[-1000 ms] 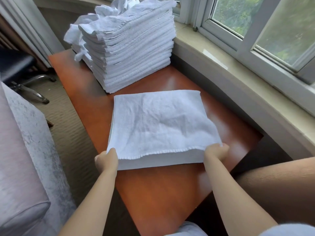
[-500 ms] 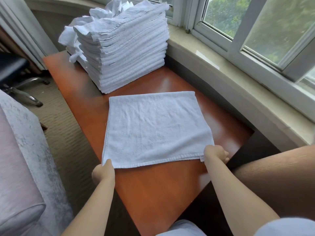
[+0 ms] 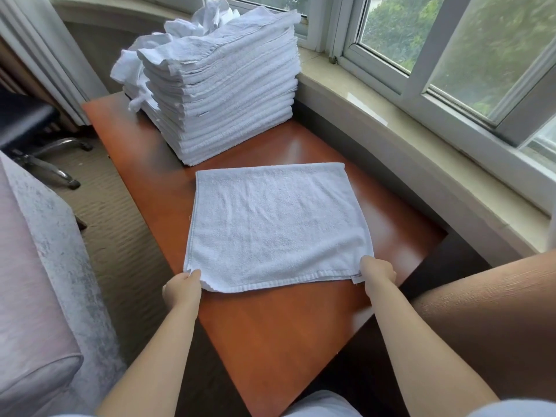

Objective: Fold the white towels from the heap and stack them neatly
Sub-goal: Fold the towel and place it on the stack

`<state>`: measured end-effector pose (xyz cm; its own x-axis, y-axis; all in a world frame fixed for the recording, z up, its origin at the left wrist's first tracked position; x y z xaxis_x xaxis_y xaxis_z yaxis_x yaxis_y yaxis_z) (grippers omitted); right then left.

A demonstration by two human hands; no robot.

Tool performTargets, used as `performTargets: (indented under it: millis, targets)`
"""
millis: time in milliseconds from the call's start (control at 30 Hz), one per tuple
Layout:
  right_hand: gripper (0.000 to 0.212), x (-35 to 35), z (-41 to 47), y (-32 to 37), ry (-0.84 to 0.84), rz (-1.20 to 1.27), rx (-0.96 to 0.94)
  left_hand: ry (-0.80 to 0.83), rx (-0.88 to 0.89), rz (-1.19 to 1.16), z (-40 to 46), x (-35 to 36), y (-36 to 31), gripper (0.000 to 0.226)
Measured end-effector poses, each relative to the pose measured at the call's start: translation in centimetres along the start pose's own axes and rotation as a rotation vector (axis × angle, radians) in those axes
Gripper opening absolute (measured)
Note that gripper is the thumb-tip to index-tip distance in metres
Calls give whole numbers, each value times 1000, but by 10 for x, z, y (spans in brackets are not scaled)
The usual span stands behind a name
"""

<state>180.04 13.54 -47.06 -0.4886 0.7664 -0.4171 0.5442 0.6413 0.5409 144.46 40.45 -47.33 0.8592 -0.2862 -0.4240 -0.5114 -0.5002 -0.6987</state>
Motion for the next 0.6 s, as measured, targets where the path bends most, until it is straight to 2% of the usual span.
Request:
performTargets:
  millis: [67,233,300,400,533,600]
  targets:
    - [40,7,0,-1,86,148,-1,19,-19,19,2,0,-2,24]
    - [17,20,-10,6,254,312,-49,259,14,-119,3,19,-9,18]
    - [17,19,-11,7,254,312,-45,213,39,-206,2,15,-12,14]
    - [27,12,-8,9,182,274,-43,72,32,-335,-1,1,-9,21]
    - [36,-3,-6,6,80,234,-25,33,-72,-382,-1,-10,4,15]
    - [32,-11,-10,18,32,242,-125,-29,-32,-475,-5,-18,1,12]
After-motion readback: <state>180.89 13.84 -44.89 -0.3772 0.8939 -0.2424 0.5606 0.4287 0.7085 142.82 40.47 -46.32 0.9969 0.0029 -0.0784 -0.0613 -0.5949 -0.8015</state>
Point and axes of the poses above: each hand's wrist, its own z-axis towards the middle knuckle, its own x-axis out of the palm, y = z × x, the point moved 7 cm from there along z, towards the middle knuckle, and after that the axes turned 12 degrees about y, right-handed, at the moved point
